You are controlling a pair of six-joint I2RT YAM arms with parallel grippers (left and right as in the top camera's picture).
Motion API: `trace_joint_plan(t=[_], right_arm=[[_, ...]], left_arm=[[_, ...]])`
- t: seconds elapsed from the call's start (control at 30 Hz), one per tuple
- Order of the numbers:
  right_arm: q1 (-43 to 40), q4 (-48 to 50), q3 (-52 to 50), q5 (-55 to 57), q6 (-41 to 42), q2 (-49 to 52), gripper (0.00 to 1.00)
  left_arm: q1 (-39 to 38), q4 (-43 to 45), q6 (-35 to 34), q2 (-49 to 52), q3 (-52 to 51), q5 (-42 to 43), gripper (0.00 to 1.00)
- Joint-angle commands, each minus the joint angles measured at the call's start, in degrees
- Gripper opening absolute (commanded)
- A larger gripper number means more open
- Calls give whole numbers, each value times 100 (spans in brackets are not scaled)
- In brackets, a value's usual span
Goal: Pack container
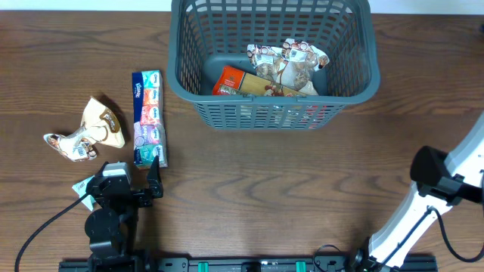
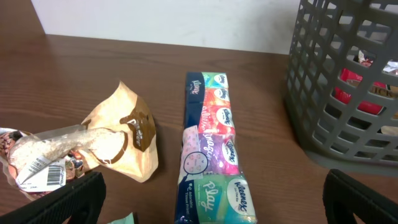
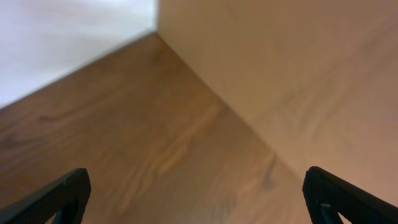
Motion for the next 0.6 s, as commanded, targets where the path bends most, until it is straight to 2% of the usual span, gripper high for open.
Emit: trace_joint_plan(t=[0.0, 0.2, 0.57], right_arm=[[-297, -127, -431, -24, 1021, -57, 99], [-501, -125, -1222, -573, 1086, -57, 99], [-496, 90, -2378, -590, 1088, -57, 99]], left_arm=[[31, -20, -9, -37, -142, 55, 99], [31, -20, -9, -35, -142, 57, 98], [31, -20, -9, -37, -142, 57, 99]])
